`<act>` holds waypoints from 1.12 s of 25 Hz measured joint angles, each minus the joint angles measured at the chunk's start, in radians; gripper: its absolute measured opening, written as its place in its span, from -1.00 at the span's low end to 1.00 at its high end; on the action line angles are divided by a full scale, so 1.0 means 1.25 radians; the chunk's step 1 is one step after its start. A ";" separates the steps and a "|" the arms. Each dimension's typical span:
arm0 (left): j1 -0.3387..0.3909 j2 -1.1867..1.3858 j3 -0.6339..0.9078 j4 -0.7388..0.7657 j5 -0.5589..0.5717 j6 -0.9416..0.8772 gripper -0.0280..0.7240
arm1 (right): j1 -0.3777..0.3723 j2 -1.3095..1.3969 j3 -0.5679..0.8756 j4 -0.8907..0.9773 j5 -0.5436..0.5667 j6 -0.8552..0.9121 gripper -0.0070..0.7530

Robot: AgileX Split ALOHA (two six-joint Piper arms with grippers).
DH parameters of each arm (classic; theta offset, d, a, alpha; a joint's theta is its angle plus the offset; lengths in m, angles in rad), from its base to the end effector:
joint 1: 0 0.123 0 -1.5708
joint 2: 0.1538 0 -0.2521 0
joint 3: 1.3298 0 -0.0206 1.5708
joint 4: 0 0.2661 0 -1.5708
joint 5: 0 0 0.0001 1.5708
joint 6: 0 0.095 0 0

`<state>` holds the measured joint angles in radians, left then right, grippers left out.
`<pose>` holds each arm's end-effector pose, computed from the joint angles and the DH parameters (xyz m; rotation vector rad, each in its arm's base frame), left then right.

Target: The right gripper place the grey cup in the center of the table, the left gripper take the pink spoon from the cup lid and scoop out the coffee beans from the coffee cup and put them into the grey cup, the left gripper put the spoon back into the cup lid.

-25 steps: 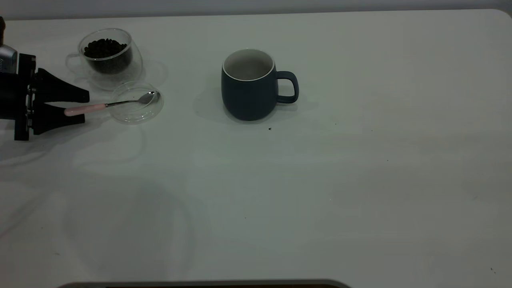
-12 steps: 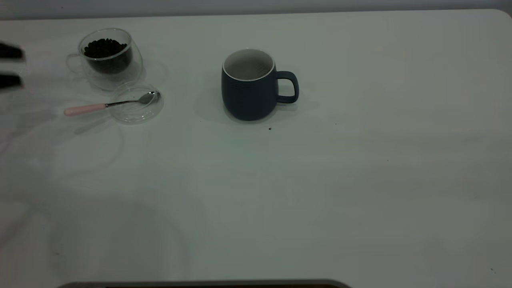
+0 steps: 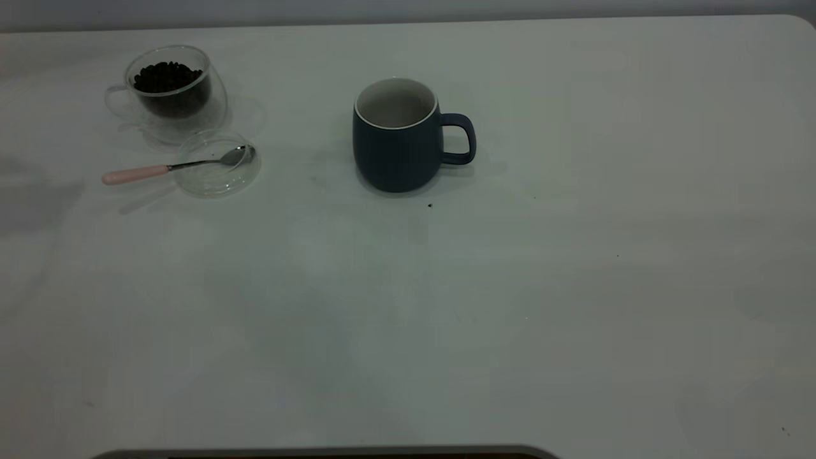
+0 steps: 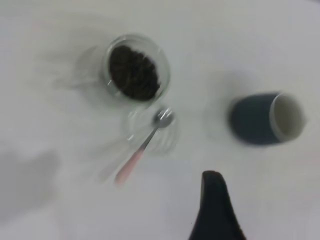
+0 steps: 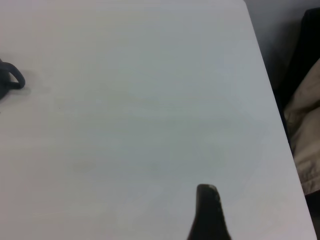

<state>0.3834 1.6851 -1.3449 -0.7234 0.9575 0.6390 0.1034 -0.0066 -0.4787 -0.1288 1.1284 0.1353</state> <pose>0.3604 0.0899 0.2493 -0.0796 2.4688 -0.5251 0.0443 -0.0065 0.2718 0.0440 2.1189 -0.0146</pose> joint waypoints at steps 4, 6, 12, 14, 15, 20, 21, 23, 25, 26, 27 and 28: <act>-0.104 -0.146 0.002 0.285 0.091 -0.245 0.62 | 0.000 0.000 0.000 0.000 0.000 0.000 0.57; -0.155 -0.191 0.006 0.384 0.167 -0.354 0.62 | 0.000 0.000 0.000 0.000 0.000 0.000 0.57; -0.253 -0.323 0.103 0.487 0.167 -0.494 0.62 | 0.000 0.000 0.000 0.000 0.000 0.000 0.57; -0.276 -0.379 0.183 0.487 0.167 -0.498 0.62 | 0.000 0.000 0.000 0.000 0.000 0.000 0.57; -0.284 -0.413 0.223 0.487 0.167 -0.500 0.62 | 0.000 0.000 0.000 0.000 0.000 0.000 0.57; -0.297 -0.602 0.438 0.530 0.167 -0.511 0.62 | 0.000 0.000 0.000 0.000 0.000 0.000 0.57; -0.297 -0.648 0.473 0.542 0.167 -0.511 0.62 | 0.000 0.000 0.000 0.000 0.000 0.000 0.57; -0.297 -0.743 0.531 0.558 0.167 -0.515 0.62 | 0.000 0.000 0.000 0.000 0.000 0.000 0.57; -0.297 -0.832 0.584 0.570 0.167 -0.515 0.62 | 0.000 0.000 0.000 0.000 0.000 0.000 0.57; -0.297 -0.871 0.603 0.579 0.165 -0.515 0.62 | 0.000 0.000 0.000 0.000 0.000 0.000 0.57; -0.297 -0.924 0.621 0.579 0.163 -0.515 0.62 | 0.000 0.000 0.000 0.000 0.000 0.000 0.57; -0.297 -0.962 0.644 0.579 0.162 -0.515 0.62 | 0.000 0.000 0.000 0.000 0.000 0.000 0.57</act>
<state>0.0121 0.4824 -0.5395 0.0000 1.1603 -0.0054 0.1034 -0.0066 -0.4787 -0.1291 1.1284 0.1353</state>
